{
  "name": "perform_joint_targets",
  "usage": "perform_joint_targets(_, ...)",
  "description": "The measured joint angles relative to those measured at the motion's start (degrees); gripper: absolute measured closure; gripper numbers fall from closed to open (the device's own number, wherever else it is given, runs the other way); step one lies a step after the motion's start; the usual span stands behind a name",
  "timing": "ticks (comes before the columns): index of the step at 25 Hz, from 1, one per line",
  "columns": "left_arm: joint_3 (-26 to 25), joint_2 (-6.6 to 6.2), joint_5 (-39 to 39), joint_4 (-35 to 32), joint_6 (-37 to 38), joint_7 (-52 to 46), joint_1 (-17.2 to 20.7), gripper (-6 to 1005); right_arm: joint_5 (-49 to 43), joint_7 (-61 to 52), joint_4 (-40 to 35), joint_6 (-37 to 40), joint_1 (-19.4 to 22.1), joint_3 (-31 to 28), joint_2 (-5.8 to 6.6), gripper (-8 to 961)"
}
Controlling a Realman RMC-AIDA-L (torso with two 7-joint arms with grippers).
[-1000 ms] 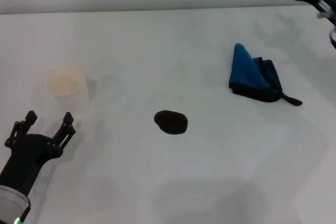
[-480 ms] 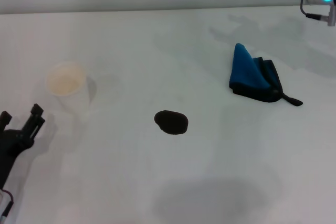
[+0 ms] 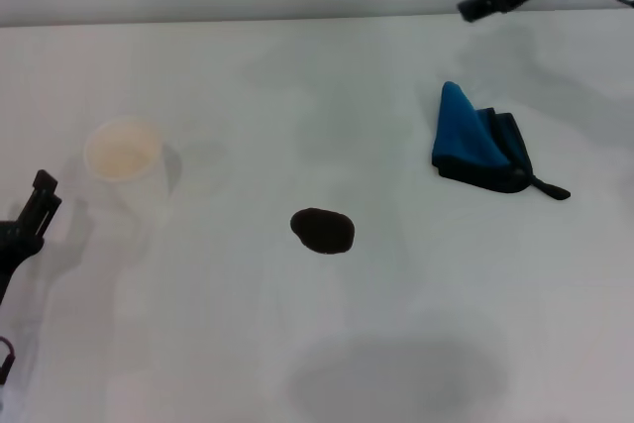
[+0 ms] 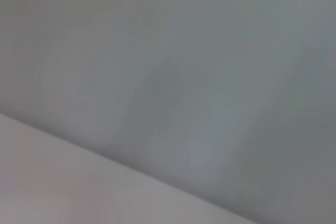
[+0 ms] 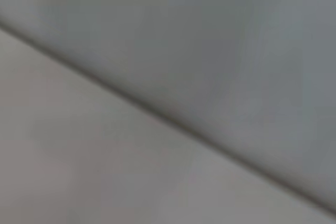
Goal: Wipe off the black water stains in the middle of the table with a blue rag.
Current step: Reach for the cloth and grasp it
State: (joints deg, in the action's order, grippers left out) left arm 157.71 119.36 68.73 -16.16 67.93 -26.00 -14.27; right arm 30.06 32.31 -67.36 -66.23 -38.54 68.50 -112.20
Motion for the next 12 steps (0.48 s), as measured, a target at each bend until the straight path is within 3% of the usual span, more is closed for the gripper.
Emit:
perform_joint_targets(3,0.0,0.00,0.0,0.1,0.0,0.0,-1.0,123,-10.7,-5.3,-2.5,-6.2,-1.4,1.1,-3.18,109)
perform_joint_targets(7,-0.1,0.00,0.0,0.2,0.0,0.0,-2.2,123,-13.3,-13.7,-0.2,-8.5,-2.3,6.9,-3.11,111)
perform_joint_targets(12,-0.1,0.00,0.1,0.2,-0.3,0.0,-3.6,123,-11.8,-15.5,4.8,-7.0,-2.7,7.8,-3.35,112)
